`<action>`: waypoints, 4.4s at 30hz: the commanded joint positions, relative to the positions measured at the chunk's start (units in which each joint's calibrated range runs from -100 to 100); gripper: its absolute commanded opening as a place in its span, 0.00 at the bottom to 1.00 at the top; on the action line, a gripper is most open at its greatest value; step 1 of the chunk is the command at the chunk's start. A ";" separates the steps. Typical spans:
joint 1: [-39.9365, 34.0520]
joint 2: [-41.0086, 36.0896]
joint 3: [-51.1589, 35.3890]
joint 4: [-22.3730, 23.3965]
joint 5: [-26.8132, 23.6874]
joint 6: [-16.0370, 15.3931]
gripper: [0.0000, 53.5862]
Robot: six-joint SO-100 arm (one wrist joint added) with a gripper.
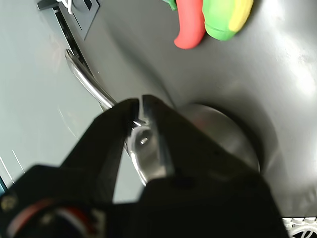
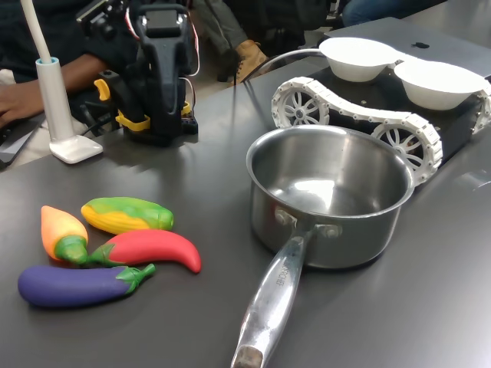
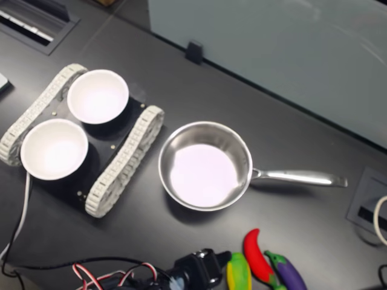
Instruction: Pick up the brinjal and place them in the pan
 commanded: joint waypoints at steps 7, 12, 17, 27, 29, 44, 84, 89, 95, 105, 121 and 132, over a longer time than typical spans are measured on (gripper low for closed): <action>6.71 10.10 -9.44 -6.80 -0.68 -0.61 0.03; 8.77 12.30 -10.71 -7.06 -0.59 -2.21 0.03; 10.49 14.74 -11.35 -8.50 -0.44 -2.29 0.04; 12.90 19.30 -9.62 -12.43 -0.15 -2.29 0.04; 12.90 20.73 -9.99 -12.68 -0.10 -2.38 0.05; 13.47 28.32 -11.08 -15.93 3.17 -2.80 0.28; 22.30 57.17 -28.16 -20.02 11.23 -2.80 0.66; 22.19 58.52 -28.61 -20.10 11.58 -2.88 0.67; 21.73 60.71 -29.43 -20.27 11.87 -2.88 0.67; 21.73 64.34 -32.25 -20.27 12.16 -2.80 0.67; 22.53 68.64 -35.61 -20.10 12.36 -2.80 0.67; 23.45 71.43 -37.97 -19.93 12.65 -2.71 0.67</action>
